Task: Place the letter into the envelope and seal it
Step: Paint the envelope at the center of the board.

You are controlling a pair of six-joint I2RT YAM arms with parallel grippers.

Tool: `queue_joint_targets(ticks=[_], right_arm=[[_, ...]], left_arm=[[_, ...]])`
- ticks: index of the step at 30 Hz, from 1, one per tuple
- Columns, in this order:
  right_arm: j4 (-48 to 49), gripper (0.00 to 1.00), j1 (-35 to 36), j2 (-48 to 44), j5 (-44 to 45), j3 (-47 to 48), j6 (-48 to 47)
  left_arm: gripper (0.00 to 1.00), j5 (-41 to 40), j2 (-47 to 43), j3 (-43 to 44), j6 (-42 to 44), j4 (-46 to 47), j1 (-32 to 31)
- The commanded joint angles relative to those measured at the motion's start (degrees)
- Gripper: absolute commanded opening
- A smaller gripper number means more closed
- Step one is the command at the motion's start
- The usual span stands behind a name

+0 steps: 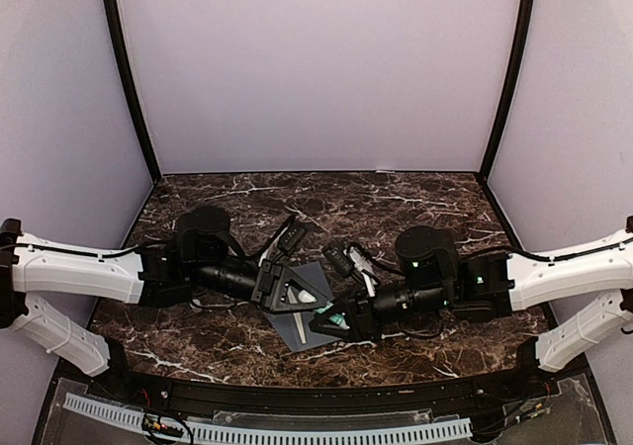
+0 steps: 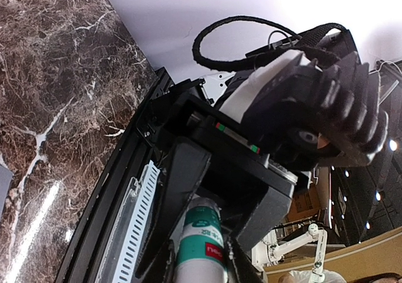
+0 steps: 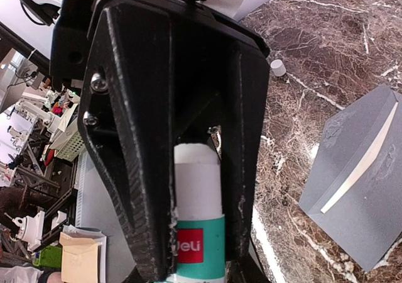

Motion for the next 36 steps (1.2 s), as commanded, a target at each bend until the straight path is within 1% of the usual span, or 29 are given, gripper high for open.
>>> queue_joint_targets(ticks=[1, 3, 6, 10, 11, 12, 13, 14, 15, 16, 17, 19, 23, 28, 31, 36], right_arm=[[1.0, 0.27, 0.4, 0.2, -0.7, 2.2, -0.8], [1.1, 0.25, 0.4, 0.4, -0.7, 2.1, -0.7], [1.3, 0.18, 0.5, 0.5, -0.3, 2.0, -0.6], [2.2, 0.04, 0.4, -0.4, 1.5, 1.1, -0.2], [2.2, 0.01, 0.5, -0.8, 2.6, 0.9, 0.3], [2.2, 0.0, 0.5, -1.2, 3.7, 0.6, 0.7], [2.1, 0.0, 0.5, -1.6, 4.7, 0.2, 1.2], [1.9, 0.0, 0.5, -1.8, 5.7, -0.2, 1.8], [1.8, 0.0, 0.4, -2.2, 6.6, -0.5, 2.3], [1.8, 0.0, 0.4, -2.6, 7.6, -1.1, 3.0], [1.8, 0.0, 0.4, -3.0, 8.5, -1.8, 3.7], [2.2, 0.0, 0.1, -4.3, 11.2, -3.5, 5.3], [4.0, 0.0, -1.3, -6.8, 13.4, -7.6, 8.5], [5.2, 0.0, -2.7, -8.9, 16.0, -10.8, 10.4], [5.6, 0.0, -2.9, -9.3, 17.5, -11.3, 10.7], [7.6, 0.0, -2.8, -9.8, 17.6, -11.9, 11.0]], left_arm=[[0.0, 2.2, 0.3, 2.2, 1.0, -0.4, -0.3], [0.0, 2.6, 0.5, 2.5, 1.1, -0.5, -0.3], [0.0, 2.6, 0.6, 2.9, 1.4, -1.1, -0.3], [0.0, 1.8, 0.6, 3.3, 2.4, -2.7, -0.3], [0.08, 0.9, 0.3, 3.2, 2.7, -3.2, -0.3], [0.14, 0.2, 0.1, 3.2, 3.0, -3.4, -0.3], [0.31, -1.7, -0.7, 3.1, 3.3, -4.4, -0.3], [0.41, -3.3, -1.3, 3.0, 3.8, -5.6, -0.3], [0.59, -6.3, -2.6, 2.8, 4.1, -6.3, -0.2], [0.65, -7.8, -3.3, 2.7, 4.7, -8.6, 0.0], [0.73, -10.9, -4.9, 2.6, 4.9, -10.1, 0.1], [0.79, -14.9, -7.3, 1.7, 5.5, -13.8, 1.0], [0.83, -17.4, -12.9, -2.7, 3.8, -16.3, 4.2], [0.86, -21.6, -19.3, -7.7, 2.6, -23.3, 9.0], [0.85, -22.2, -20.6, -12.1, 1.6, -24.4, 14.0], [0.79, -24.4, -19.8, -19.2, 1.7, -23.5, 19.5]])
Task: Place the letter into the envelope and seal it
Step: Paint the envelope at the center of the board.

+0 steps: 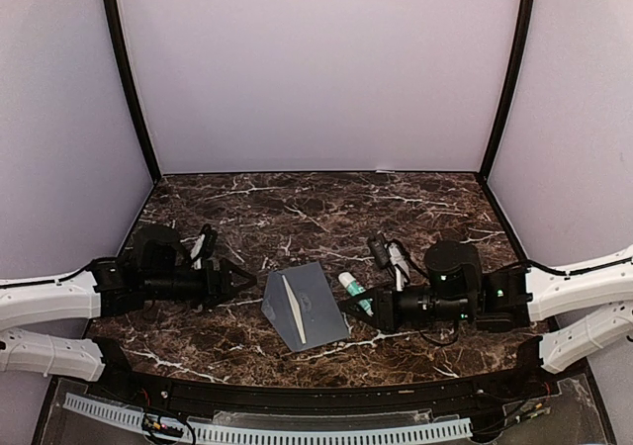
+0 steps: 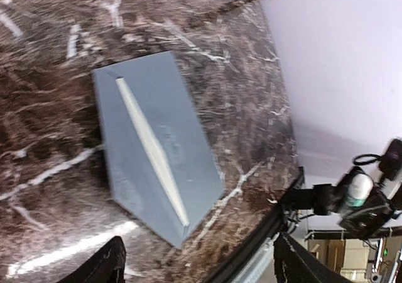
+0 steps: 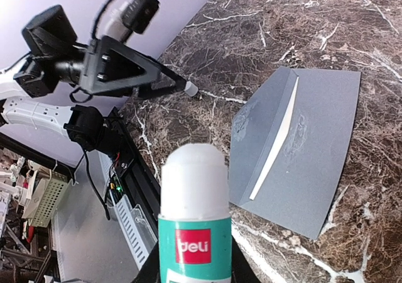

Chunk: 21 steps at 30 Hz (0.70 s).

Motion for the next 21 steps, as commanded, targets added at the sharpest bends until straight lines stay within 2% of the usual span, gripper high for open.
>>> queue_joint_targets(ticks=[1, 6, 15, 21], right_arm=[[5.2, 0.0, -0.2, -1.4, 1.5, -0.7, 1.1], [4.6, 0.0, -0.4, -1.1, 2.7, -0.9, 1.4], [5.2, 0.0, -3.5, 0.8, 3.9, -2.5, 3.0], [5.5, 0.0, -5.1, 1.3, 3.5, -3.3, 3.8]], left_arm=[[0.78, -2.4, 0.8, -5.2, 0.0, -1.1, 5.0], [0.74, 2.4, 5.7, -8.6, -0.7, 5.8, 7.5], [0.71, 9.7, 17.2, -6.1, 1.1, 12.6, 7.5], [0.63, 13.7, 22.7, -3.7, 1.4, 16.0, 7.5]])
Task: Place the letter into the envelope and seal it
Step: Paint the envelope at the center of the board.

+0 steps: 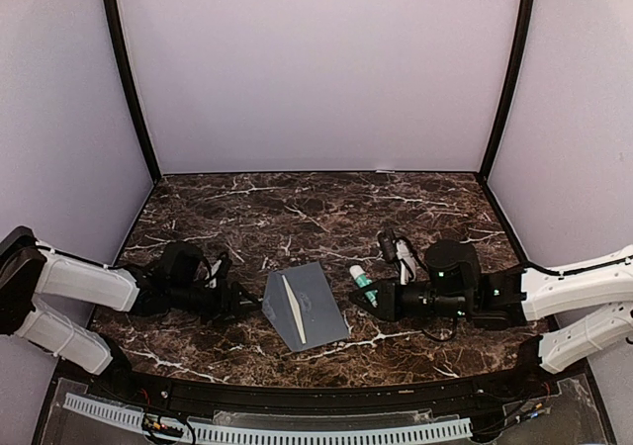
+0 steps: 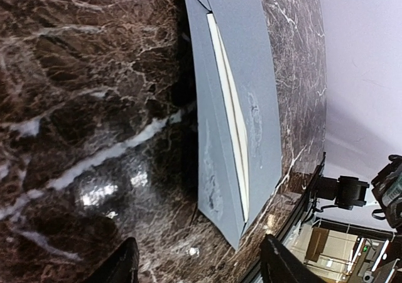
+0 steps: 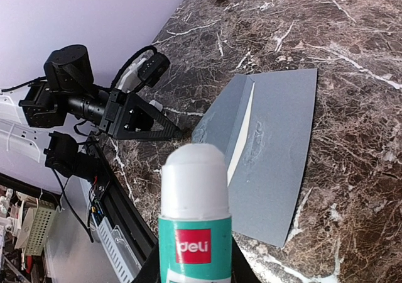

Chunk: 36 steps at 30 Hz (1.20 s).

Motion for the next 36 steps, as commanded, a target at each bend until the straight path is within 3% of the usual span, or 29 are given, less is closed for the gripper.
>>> queue_joint_targets(ticks=[1, 11, 16, 21, 27, 32, 34, 36], right_arm=[[2.9, 0.0, -1.0, 0.4, 0.6, -0.8, 1.0], [3.3, 0.0, -1.9, 0.6, 0.6, -1.4, 1.8], [2.7, 0.0, -2.1, -0.2, 0.8, -1.4, 2.0], [1.1, 0.0, -2.1, -1.8, 0.8, -1.5, 2.0], [-0.5, 0.0, -2.1, -2.6, -0.1, -1.7, 1.5], [0.2, 0.0, -2.0, -2.8, -0.4, -2.9, 2.0], [1.3, 0.0, -1.9, -2.3, -0.4, -3.4, 2.4], [2.2, 0.0, -1.7, -1.5, -1.9, -3.7, 2.6]], left_arm=[[0.62, 4.8, 3.1, 2.8, 1.2, 4.6, 0.3], [0.48, 7.0, 11.4, 5.2, -0.7, 10.5, -3.2], [0.22, 4.9, 14.2, 6.4, -1.4, 11.2, -4.2], [0.01, 4.0, 12.5, 8.6, 2.6, 3.4, -4.2], [0.0, 8.2, 11.1, 14.7, 13.8, -16.5, -4.3], [0.0, 5.6, 9.8, 19.0, 22.6, -35.5, -6.9], [0.02, 4.5, 9.2, 19.9, 22.9, -37.2, -7.8], [0.11, 4.7, 8.5, 20.2, 22.4, -36.9, -8.3]])
